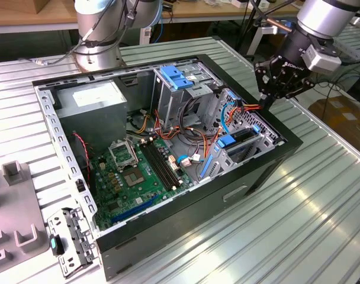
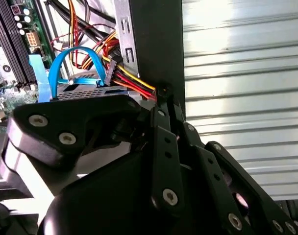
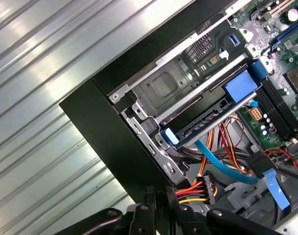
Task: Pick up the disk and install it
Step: 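Insert the first disk wire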
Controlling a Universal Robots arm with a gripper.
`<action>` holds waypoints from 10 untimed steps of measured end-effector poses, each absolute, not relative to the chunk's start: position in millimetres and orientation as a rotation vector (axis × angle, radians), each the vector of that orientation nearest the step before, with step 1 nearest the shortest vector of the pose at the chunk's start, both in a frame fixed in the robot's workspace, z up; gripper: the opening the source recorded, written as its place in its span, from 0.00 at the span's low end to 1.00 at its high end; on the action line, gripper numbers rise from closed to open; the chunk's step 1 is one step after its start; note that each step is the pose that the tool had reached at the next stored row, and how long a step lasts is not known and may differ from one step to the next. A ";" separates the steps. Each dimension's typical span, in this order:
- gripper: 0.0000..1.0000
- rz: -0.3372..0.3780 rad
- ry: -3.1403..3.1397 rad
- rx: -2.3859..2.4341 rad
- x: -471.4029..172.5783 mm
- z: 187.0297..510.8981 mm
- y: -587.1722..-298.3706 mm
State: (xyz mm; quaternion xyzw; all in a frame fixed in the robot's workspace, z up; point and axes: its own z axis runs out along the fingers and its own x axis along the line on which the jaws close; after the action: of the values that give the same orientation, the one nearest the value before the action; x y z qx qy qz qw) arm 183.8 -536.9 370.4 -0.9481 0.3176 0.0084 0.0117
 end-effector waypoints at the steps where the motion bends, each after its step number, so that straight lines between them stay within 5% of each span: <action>1: 0.17 0.026 0.990 -2.957 183.8 373.7 -536.8; 10: 0.17 0.026 1.008 -2.951 176.4 376.9 -536.6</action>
State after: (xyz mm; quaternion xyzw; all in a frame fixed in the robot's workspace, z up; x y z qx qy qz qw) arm 176.4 -536.6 376.9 -0.9462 0.3232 0.0083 0.0118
